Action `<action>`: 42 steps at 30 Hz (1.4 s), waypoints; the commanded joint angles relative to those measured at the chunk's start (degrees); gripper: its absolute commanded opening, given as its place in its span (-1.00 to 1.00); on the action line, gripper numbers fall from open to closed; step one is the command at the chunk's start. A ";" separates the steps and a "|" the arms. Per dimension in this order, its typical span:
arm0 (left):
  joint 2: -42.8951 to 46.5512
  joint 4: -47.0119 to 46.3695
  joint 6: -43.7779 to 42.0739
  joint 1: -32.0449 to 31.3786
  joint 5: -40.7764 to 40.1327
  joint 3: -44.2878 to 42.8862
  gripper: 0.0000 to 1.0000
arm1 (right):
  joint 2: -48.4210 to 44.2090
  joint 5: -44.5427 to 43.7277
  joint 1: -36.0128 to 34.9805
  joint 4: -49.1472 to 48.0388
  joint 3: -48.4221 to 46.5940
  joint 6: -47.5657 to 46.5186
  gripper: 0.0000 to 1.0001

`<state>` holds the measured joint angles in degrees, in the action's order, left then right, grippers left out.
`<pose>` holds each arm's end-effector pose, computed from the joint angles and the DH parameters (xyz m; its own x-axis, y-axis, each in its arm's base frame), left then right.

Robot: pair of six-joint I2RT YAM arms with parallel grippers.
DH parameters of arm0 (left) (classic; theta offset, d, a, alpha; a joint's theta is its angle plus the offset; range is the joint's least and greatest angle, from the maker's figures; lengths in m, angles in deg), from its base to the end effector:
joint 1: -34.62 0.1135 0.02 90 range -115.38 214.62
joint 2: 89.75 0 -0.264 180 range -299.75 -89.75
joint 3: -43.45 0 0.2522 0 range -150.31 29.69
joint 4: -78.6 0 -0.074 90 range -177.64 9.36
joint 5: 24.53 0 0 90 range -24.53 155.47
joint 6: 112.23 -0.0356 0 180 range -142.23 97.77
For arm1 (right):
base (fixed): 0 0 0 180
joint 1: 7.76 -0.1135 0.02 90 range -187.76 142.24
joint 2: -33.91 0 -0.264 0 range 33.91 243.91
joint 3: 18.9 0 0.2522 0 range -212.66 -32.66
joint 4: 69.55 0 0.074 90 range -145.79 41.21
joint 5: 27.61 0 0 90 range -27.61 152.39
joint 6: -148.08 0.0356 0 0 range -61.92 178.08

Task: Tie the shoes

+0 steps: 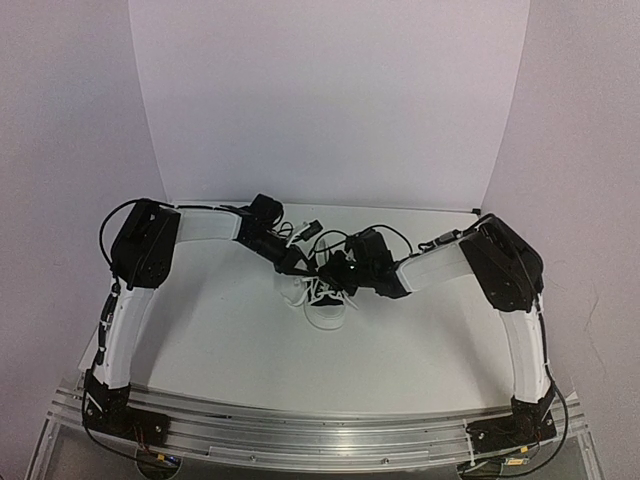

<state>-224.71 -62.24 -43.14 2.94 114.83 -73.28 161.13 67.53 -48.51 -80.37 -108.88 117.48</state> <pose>0.4100 -0.2848 0.1395 -0.4234 0.5344 -0.7316 0.9005 0.1592 -0.4048 0.3604 0.3148 0.1224 -0.7835 0.4565 -0.4216 -0.0717 0.6074 0.7911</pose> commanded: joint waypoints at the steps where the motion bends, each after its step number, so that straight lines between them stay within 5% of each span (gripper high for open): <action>1: 0.07 0.79 0.29 -1.32 -1.27 1.48 -1.00 | -6.16 0.12 0.56 0.92 1.25 2.49 -0.74; 14: 1.65 -0.13 -1.91 -1.90 -1.16 3.90 -1.00 | -12.32 2.62 0.59 11.70 2.38 2.13 -0.65; 27: 4.42 -2.17 -3.66 -2.12 -1.15 6.95 -1.00 | -6.59 8.82 3.65 37.69 -16.82 -20.78 -0.64; 34: 4.00 -3.70 -1.15 -1.99 -0.80 6.32 -1.00 | -3.14 15.53 4.27 38.67 -19.29 -33.02 -0.72; 42: 3.88 -5.18 1.40 -1.36 0.54 7.04 -1.00 | -6.07 16.13 3.57 28.76 -13.73 -52.62 -0.38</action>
<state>-222.74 -66.75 -44.17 1.40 114.88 -67.25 158.40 81.79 -44.43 -43.29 -125.94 77.91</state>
